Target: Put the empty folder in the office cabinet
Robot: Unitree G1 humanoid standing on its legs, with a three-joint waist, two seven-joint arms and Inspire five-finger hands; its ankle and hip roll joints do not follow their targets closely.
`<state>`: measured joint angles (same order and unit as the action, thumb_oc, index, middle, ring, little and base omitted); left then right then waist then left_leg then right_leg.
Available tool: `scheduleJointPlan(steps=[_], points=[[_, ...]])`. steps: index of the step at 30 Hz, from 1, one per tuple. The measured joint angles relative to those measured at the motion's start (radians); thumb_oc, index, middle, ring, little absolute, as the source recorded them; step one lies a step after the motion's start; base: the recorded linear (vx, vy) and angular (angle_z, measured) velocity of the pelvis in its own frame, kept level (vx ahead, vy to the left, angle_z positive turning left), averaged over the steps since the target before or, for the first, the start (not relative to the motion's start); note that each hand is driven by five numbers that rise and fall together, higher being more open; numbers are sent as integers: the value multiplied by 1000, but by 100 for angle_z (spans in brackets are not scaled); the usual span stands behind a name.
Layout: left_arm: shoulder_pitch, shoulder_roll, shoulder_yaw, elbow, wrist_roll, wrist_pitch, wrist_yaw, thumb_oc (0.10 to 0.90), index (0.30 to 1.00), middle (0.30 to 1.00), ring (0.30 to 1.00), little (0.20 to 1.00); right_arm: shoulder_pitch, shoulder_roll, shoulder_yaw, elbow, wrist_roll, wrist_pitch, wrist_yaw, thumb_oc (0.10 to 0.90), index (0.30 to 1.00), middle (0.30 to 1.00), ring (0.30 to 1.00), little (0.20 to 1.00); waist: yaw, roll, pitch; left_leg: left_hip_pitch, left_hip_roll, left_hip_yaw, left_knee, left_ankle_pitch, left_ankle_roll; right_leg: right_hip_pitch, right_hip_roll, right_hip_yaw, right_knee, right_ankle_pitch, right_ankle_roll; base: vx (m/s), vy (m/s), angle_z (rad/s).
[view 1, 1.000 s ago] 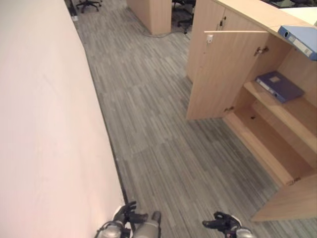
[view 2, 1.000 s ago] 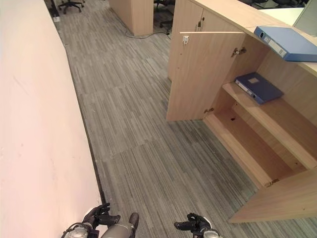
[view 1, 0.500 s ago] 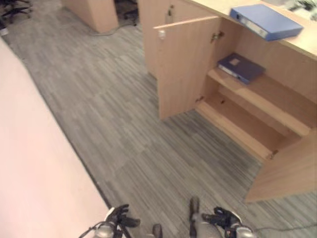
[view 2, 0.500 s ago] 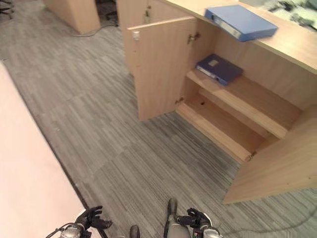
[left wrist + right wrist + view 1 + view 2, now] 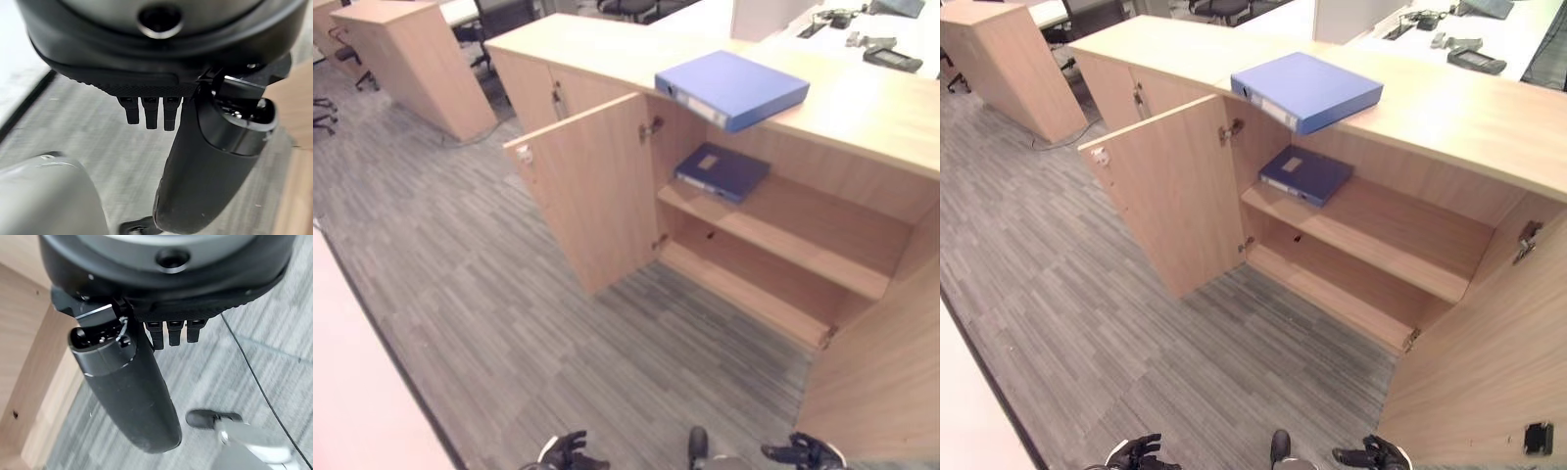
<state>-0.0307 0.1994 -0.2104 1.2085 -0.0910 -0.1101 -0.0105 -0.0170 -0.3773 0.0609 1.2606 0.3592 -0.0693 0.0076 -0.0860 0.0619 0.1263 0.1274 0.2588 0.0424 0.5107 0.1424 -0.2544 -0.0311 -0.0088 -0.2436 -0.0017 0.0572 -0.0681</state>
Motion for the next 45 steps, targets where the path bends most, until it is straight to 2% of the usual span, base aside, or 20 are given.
scheduleJointPlan(steps=[3,5,9,11,13,15,17,19,20,21,22,24,26,28,34,37,39,40,42,45], points=[[-38,-2,-1,-4,0,-4,1,800,900,900,900,900,6,-2,3,2,7,1,-3,800,900,900,900,900,-1,-8,6,-54,2,4,19,-17,14,44,-7,5,-24,-25,-21,269,20,-9],[-50,-2,-1,-10,-1,-6,2,800,900,900,900,900,12,3,2,2,8,6,-3,800,900,900,900,900,5,-11,9,-90,1,4,-67,-33,21,72,-11,13,-59,-20,-20,312,108,-2],[-31,-6,-20,1,-1,0,3,800,900,900,900,900,6,12,3,-9,17,5,-4,800,900,900,900,900,8,15,35,-147,-12,-10,-409,-50,8,126,-5,67,-92,-46,6,343,94,-28],[-25,-16,-29,20,-4,0,3,800,900,900,900,900,3,13,0,-7,17,3,-5,800,900,900,900,900,38,30,59,-173,-37,-53,-577,1,20,140,-7,112,-92,-57,13,383,18,-62],[-27,-25,-21,-14,-22,-18,3,800,900,900,900,900,17,11,2,-7,16,7,-5,800,900,900,900,900,56,55,87,-253,-60,-82,-562,52,39,185,-14,146,-88,-74,30,606,23,-67],[-51,-26,-20,4,-21,-25,3,800,900,900,900,900,-6,19,2,4,15,11,-8,800,900,900,900,900,81,48,106,-265,-93,-160,-601,34,34,174,-33,211,-39,-117,51,389,90,-90],[-57,-28,10,-3,-25,-30,1,800,900,900,900,900,-17,18,3,3,14,7,-4,800,900,900,900,900,109,39,121,-263,-106,-192,-596,19,76,241,-84,323,-50,-146,96,362,142,-146],[-58,-26,24,19,-24,-28,1,800,900,900,900,900,-18,9,7,3,7,9,-5,800,900,900,900,900,96,60,109,-269,-121,-237,-550,-36,123,283,-119,411,-53,-217,156,316,241,-130],[-83,-12,56,16,-25,-32,7,800,900,900,900,900,-18,36,26,7,2,13,6,800,900,900,900,900,121,19,120,-299,-191,-206,-401,-24,150,265,-138,499,63,-288,183,380,513,-113],[-90,35,42,20,-20,-23,6,800,900,900,900,900,-2,86,22,14,-3,16,16,800,900,900,900,900,122,-52,117,-261,-259,-167,-394,-57,209,282,-134,493,146,-282,146,390,544,-79],[-79,36,48,33,-16,-20,7,800,900,900,900,900,-3,96,9,26,-2,15,16,800,900,900,900,900,122,-58,116,-253,-275,-145,-377,-73,238,293,-160,488,136,-259,156,294,464,-24],[-67,35,40,48,-2,-19,7,800,900,900,900,900,-8,106,1,32,-2,9,19,800,900,900,900,900,113,-37,109,-251,-286,-132,-372,-105,255,283,-173,502,134,-189,164,122,239,-18],[-68,48,27,52,3,-18,7,800,900,900,900,900,-15,121,1,36,-2,11,27,800,900,900,900,900,119,-35,107,-247,-302,-125,-373,-97,283,269,-184,513,137,-196,187,143,333,0],[-57,64,9,57,20,-8,7,800,900,900,900,900,-22,135,2,36,-2,14,28,800,900,900,900,900,118,-57,93,-242,-328,-112,-382,-118,306,275,-219,516,112,-146,206,173,319,-1],[-16,64,-22,56,19,0,9,800,900,900,900,900,-43,149,3,33,-1,12,31,800,900,900,900,900,122,-58,20,-173,-312,-55,-512,-77,315,203,-217,506,181,-102,267,133,290,-33],[-15,62,-25,53,16,0,7,800,900,900,900,900,-69,150,5,16,5,10,22,800,900,900,900,900,114,-43,15,-131,-290,-14,-538,-80,332,94,-208,400,393,-66,276,58,326,-46],[-19,68,-22,35,12,-2,11,800,900,900,900,900,-55,161,12,0,6,10,15,800,900,900,900,900,142,-38,22,-95,-292,43,-544,-92,356,17,-289,204,509,-76,261,113,286,-67],[-21,71,-22,37,10,-3,14,800,900,900,900,900,-63,167,26,-9,5,9,16,800,900,900,900,900,138,-28,21,-77,-289,50,-546,-120,374,-11,-287,146,523,-87,261,211,224,-65],[-22,76,-19,39,-7,-5,23,800,900,900,900,900,-64,171,41,-23,6,8,20,800,900,900,900,900,113,-10,25,-46,-278,48,-581,-108,367,-44,-206,207,503,-151,269,225,68,-21],[-18,87,-19,41,-15,-7,22,800,900,900,900,900,-46,169,42,-35,8,6,17,800,900,900,900,900,94,-20,25,-42,-292,65,-594,-108,329,-69,-160,205,279,-169,253,192,-94,-9]])
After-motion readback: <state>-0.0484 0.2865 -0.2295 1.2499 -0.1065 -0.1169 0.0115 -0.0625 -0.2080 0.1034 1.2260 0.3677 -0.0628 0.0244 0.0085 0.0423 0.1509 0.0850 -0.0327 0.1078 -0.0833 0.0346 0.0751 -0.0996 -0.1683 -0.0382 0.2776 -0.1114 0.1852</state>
